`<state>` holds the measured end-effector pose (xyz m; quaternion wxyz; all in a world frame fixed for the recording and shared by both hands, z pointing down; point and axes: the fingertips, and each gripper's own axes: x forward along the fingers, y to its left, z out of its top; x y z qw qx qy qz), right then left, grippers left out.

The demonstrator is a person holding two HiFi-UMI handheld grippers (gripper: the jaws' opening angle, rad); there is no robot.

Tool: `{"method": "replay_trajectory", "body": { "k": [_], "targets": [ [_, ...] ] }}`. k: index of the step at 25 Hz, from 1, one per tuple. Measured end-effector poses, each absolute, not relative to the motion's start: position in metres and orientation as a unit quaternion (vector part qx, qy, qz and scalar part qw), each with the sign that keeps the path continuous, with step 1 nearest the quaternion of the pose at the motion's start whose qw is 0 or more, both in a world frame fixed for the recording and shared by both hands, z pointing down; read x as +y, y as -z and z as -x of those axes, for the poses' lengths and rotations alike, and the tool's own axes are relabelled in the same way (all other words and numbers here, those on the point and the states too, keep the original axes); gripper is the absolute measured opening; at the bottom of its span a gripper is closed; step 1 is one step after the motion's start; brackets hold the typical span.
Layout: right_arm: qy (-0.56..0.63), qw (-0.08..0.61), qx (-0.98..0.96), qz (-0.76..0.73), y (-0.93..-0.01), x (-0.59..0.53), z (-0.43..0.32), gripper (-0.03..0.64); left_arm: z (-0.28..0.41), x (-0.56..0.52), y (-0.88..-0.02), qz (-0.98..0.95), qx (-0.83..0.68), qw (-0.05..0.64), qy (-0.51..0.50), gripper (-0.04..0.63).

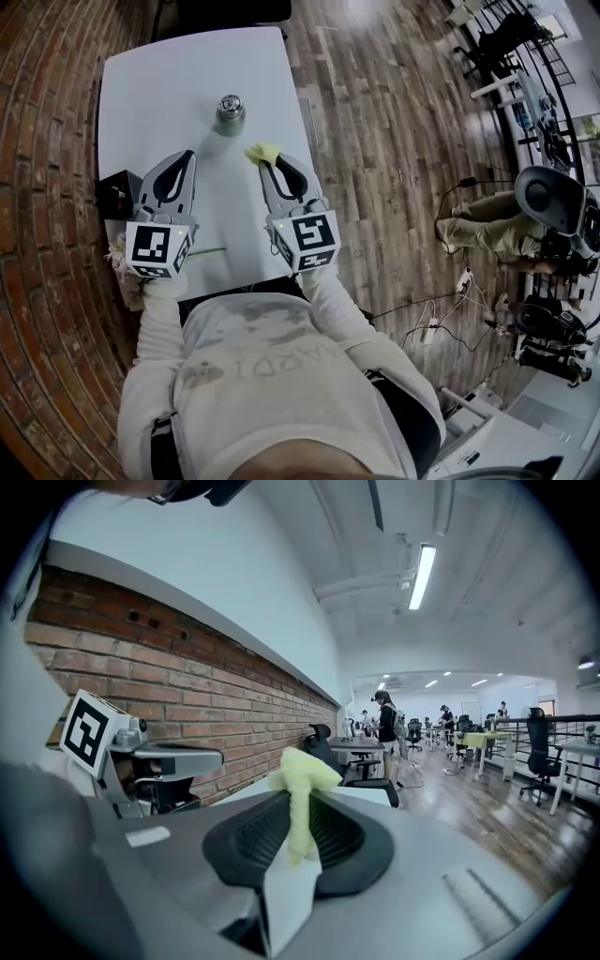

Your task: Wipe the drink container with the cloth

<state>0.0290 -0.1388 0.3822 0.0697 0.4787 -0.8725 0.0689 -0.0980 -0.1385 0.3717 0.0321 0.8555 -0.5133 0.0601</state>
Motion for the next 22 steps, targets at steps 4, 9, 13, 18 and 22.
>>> {"method": "replay_trajectory", "body": {
  "k": [4, 9, 13, 18, 22],
  "targets": [
    [-0.061, 0.055, -0.873, -0.480, -0.371, -0.129, -0.033, 0.074, 0.101, -0.129, -0.362, -0.852, -0.520, 0.023, -0.051, 0.000],
    [-0.050, 0.031, -0.875, -0.481, -0.348, -0.118, -0.037, 0.074, 0.100, -0.116, -0.348, -0.849, -0.527, 0.016, -0.039, 0.000],
    [-0.047, 0.017, -0.873, -0.485, -0.340, -0.111, -0.040, 0.074, 0.103, -0.108, -0.339, -0.847, -0.531, 0.010, -0.029, 0.000],
    [-0.040, 0.008, -0.870, -0.491, -0.337, -0.104, -0.042, 0.074, 0.108, -0.100, -0.336, -0.845, -0.535, 0.004, -0.019, 0.000],
    [-0.030, 0.003, -0.872, -0.488, -0.328, -0.101, -0.045, 0.074, 0.105, -0.098, -0.331, -0.845, -0.535, 0.002, -0.016, 0.000]
  ]
}}
